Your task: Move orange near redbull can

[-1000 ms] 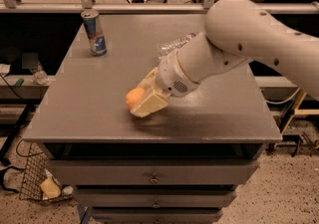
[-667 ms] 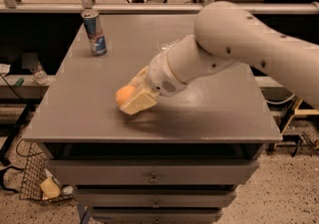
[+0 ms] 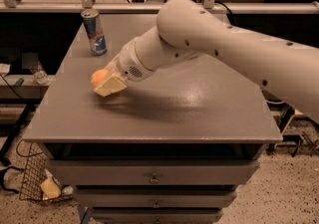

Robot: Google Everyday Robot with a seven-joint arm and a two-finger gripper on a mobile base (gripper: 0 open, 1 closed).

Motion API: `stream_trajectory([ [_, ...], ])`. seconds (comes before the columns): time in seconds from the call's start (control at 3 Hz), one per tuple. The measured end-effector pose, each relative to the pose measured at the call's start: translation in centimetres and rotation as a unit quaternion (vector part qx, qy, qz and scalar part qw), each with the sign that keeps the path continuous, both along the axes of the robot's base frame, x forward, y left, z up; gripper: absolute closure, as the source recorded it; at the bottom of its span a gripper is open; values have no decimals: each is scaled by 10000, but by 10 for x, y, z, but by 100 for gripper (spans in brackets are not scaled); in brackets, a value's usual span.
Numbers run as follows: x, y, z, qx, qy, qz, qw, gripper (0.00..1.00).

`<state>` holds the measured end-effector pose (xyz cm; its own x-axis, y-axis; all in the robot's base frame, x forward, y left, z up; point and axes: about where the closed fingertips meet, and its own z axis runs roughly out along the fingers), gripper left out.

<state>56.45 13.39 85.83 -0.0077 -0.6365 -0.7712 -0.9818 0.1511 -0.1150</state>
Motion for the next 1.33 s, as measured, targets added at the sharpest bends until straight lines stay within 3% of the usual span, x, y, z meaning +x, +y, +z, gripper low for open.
stream_trajectory([
  [0.33, 31, 10, 12, -260, -178, -294, 9991, 100],
  [1.0, 78, -3, 15, -197, -96, -755, 9969, 100],
  [1.33, 99, -5, 12, -125, 13, -821, 9965, 100],
])
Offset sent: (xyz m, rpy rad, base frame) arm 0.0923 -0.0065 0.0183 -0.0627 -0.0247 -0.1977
